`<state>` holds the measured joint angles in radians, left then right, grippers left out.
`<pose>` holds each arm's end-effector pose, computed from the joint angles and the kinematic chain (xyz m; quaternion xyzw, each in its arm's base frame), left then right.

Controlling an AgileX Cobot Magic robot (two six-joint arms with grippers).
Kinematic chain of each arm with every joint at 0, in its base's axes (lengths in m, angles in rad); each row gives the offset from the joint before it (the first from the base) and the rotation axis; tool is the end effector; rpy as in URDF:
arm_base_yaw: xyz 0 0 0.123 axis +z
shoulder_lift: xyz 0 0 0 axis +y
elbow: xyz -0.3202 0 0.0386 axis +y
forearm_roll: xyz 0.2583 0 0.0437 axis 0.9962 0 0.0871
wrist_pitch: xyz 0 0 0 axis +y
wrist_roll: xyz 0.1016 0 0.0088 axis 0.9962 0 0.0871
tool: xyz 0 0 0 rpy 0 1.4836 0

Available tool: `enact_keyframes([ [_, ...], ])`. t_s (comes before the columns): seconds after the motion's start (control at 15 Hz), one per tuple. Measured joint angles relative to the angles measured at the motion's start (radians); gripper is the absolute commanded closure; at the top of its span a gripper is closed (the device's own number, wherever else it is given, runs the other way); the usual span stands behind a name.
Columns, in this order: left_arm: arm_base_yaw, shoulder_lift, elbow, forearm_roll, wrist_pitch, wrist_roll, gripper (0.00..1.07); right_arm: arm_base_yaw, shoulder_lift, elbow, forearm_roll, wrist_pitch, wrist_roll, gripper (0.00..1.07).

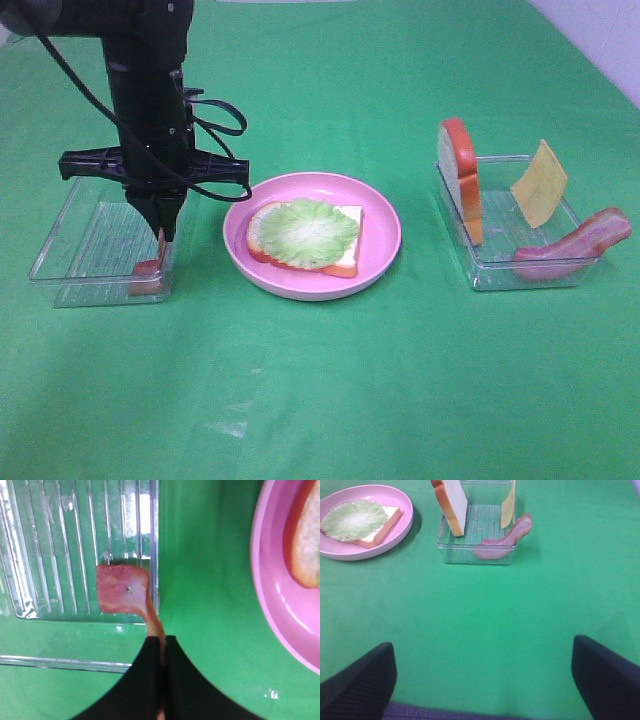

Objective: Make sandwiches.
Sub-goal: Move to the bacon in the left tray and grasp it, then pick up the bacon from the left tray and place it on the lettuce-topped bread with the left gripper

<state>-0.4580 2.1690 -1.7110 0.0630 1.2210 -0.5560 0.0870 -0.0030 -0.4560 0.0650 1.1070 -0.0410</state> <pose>0.4162 -0.1985 0.1891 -0.0379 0.9988 0.0309 0.0051 -0.0223 0.0040 0.2601 -0.0573 0.8728 0.0436 0.4827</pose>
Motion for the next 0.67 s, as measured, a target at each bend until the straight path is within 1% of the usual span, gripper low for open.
enact_keyframes([
  [0.27,0.000,0.000,0.000,0.000,0.000,0.002,1.07,0.000,0.000,0.000,0.000,0.000,0.000,0.14],
  [0.47,0.000,-0.001,0.000,0.000,0.000,0.025,1.07,0.000,0.000,0.000,0.000,0.000,0.000,0.14],
  [0.67,0.006,-0.043,-0.036,0.001,0.000,0.037,1.07,0.000,0.000,0.000,0.000,0.000,0.000,0.14],
])
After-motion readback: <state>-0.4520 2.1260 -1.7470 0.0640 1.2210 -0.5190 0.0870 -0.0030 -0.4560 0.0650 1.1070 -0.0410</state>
